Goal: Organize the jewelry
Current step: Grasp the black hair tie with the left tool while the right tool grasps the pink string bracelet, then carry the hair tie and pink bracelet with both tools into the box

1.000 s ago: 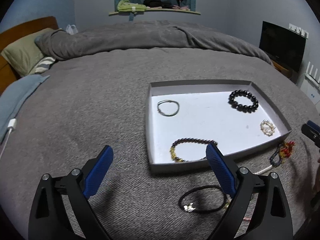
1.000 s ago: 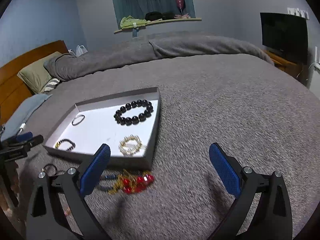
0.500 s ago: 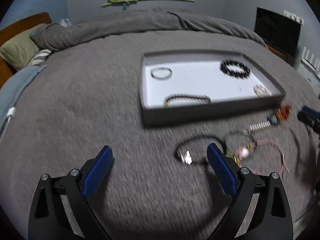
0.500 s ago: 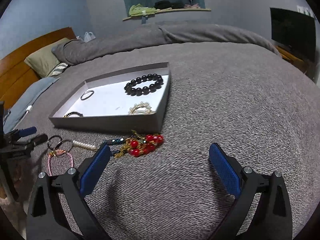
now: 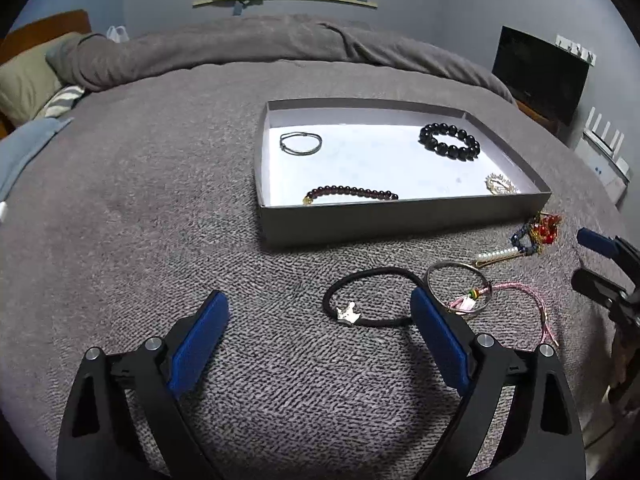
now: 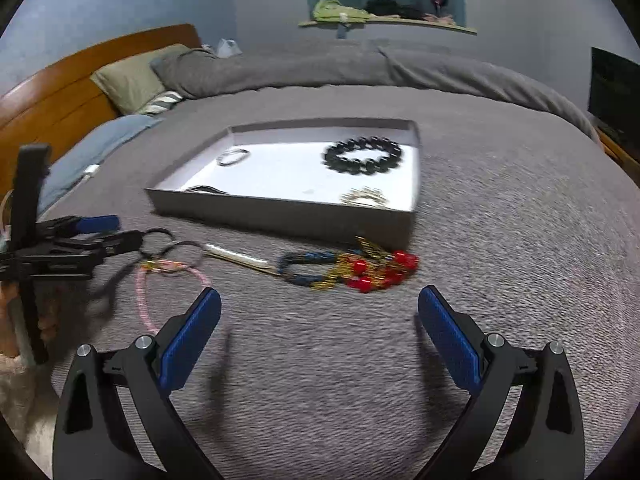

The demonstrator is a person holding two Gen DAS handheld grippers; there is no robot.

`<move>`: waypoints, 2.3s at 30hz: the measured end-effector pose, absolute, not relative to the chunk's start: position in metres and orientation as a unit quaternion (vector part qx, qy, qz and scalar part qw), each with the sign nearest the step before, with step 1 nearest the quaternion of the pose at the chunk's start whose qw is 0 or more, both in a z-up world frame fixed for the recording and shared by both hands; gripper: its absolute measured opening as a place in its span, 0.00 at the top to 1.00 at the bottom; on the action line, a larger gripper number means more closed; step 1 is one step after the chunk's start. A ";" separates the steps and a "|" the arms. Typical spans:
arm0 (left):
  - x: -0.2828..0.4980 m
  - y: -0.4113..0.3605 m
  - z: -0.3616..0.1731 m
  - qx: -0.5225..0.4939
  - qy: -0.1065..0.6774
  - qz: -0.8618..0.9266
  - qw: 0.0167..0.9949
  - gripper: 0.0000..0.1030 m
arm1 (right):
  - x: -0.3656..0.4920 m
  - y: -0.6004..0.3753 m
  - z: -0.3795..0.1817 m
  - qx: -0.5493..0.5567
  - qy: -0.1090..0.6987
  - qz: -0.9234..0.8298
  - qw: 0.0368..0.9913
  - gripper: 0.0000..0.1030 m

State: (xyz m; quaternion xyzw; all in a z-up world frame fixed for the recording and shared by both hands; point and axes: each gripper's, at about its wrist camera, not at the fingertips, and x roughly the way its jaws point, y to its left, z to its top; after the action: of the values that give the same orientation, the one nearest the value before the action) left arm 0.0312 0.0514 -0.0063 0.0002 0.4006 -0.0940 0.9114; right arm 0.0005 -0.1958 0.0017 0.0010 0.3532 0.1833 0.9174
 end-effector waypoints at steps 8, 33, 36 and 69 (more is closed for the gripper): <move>0.036 0.043 -0.014 0.011 0.418 -0.106 0.902 0.42 | -0.010 -0.168 0.004 -0.006 0.359 0.232 0.904 0.27; 0.031 0.033 -0.016 0.045 0.421 -0.137 0.896 0.87 | -0.005 -0.143 -0.016 -0.021 0.388 0.247 0.888 0.90; 0.028 0.037 -0.008 0.039 0.405 -0.130 0.904 0.87 | -0.007 -0.147 -0.009 -0.015 0.373 0.243 0.895 0.90; 0.126 0.026 0.060 -0.038 0.334 -0.115 0.935 0.87 | 0.054 -0.208 0.120 0.014 0.198 0.126 0.972 0.93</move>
State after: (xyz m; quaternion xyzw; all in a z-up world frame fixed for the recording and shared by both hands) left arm 0.1257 0.0264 0.0597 -0.0382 0.3339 -0.1147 0.9348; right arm 0.0538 -0.2078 0.1201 0.0140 0.1983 0.1263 0.9719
